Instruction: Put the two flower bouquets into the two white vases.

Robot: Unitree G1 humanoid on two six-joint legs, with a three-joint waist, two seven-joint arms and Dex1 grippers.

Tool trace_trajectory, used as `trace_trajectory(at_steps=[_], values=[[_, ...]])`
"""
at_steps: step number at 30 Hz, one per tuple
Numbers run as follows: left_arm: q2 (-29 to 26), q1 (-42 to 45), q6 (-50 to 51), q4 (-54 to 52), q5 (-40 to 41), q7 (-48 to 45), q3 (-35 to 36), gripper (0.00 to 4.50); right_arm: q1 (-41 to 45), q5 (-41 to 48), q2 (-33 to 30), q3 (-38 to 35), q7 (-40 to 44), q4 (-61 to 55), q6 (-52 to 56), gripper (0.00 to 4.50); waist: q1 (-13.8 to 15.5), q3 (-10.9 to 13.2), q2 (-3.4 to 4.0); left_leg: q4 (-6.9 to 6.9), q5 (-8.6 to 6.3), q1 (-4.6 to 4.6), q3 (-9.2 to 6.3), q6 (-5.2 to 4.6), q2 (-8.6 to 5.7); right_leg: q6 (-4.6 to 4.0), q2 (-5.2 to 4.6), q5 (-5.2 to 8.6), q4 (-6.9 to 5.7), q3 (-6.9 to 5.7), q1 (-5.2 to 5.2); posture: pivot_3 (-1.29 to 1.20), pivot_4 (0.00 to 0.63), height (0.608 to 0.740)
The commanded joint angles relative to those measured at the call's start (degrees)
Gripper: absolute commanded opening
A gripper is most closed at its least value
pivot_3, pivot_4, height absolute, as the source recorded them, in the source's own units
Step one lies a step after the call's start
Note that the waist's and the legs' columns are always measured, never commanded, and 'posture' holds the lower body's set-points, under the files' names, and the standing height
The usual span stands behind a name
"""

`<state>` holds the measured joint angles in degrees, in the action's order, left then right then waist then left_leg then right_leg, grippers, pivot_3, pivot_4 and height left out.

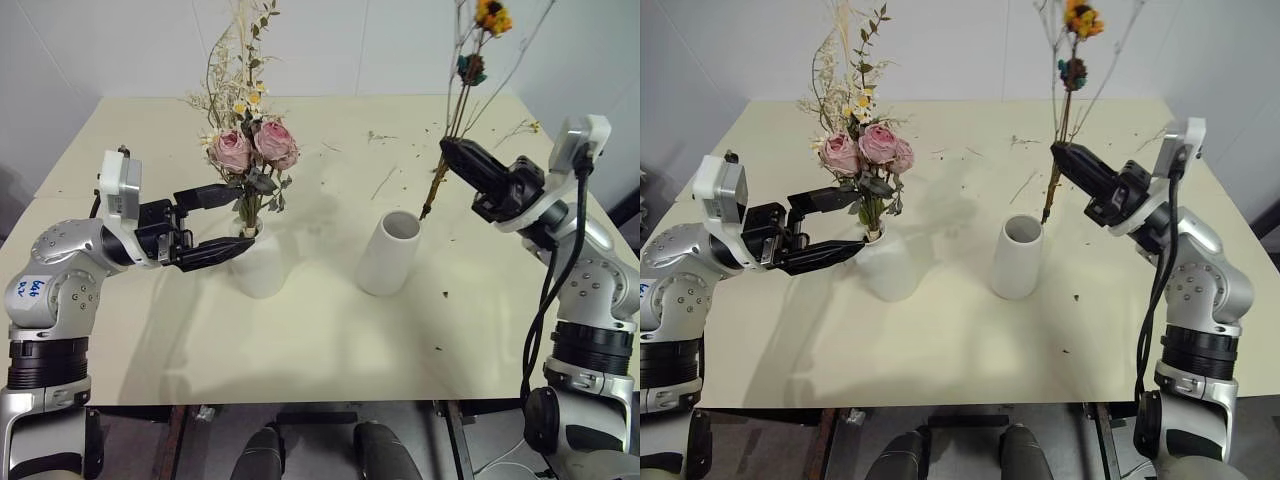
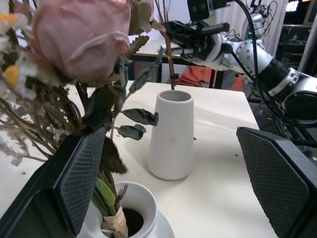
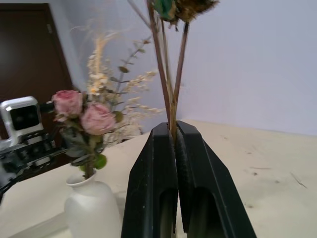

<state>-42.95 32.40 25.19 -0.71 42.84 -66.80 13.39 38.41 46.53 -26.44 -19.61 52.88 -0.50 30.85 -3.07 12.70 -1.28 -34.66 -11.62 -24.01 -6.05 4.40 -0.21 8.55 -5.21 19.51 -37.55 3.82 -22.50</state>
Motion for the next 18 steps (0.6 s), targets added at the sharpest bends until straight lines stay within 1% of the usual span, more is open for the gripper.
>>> trace_trajectory(at_steps=[1, 6, 13, 16, 18], values=[[-0.48, 1.21, 0.27, -2.66, 0.87, 0.80, 1.56, 4.50, -1.12, 0.12, 0.89, 1.27, -0.36, -1.71, -1.42, 0.15, 0.03, 0.00, 0.00, -0.01, 0.00, 0.00, 0.00, 0.00, 0.00, 0.00, -0.01, 0.00, 0.00, 0.00, 0.00, 0.00, 0.150, 0.740], [-0.61, 1.12, 0.41, -3.12, 0.87, 1.55, 2.00, 4.50, 0.94, 0.74, 0.46, 1.19, -0.82, -2.01, -2.58, 0.15, 0.04, 0.00, 0.00, -0.01, 0.00, 0.00, -0.02, 0.00, -0.01, 0.00, 0.00, 0.00, 0.00, 0.00, 0.00, 0.00, 0.150, 0.740], [-0.19, 1.02, -0.19, -3.37, 0.72, 2.31, 2.01, 4.50, 6.05, 1.16, -2.69, 0.73, -0.39, -1.41, -2.40, 0.15, 0.05, 0.00, 0.00, 0.02, 0.00, -0.01, -0.01, 0.00, -0.01, 0.00, -0.01, 0.00, 0.02, 0.00, -0.03, 0.00, 0.150, 0.740], [0.00, 0.74, -0.39, -3.59, 0.78, 2.62, 2.12, 4.50, 7.54, 3.61, -2.51, 0.41, -2.05, -2.78, -0.30, 0.15, 0.06, 0.00, 0.00, 0.02, 0.00, -0.01, -0.01, 0.00, -0.01, 0.00, -0.01, 0.00, 0.05, 0.00, -0.02, 0.00, 0.150, 0.740], [0.19, 0.45, -0.49, -3.91, 0.84, 2.90, 2.13, 4.50, 7.04, 5.01, -1.63, 0.88, -3.04, -4.34, 0.70, 0.15, 0.06, 0.00, 0.00, 0.04, 0.00, -0.02, -0.02, 0.00, 0.00, 0.00, -0.01, 0.00, 0.05, 0.00, -0.02, 0.00, 0.150, 0.740]])
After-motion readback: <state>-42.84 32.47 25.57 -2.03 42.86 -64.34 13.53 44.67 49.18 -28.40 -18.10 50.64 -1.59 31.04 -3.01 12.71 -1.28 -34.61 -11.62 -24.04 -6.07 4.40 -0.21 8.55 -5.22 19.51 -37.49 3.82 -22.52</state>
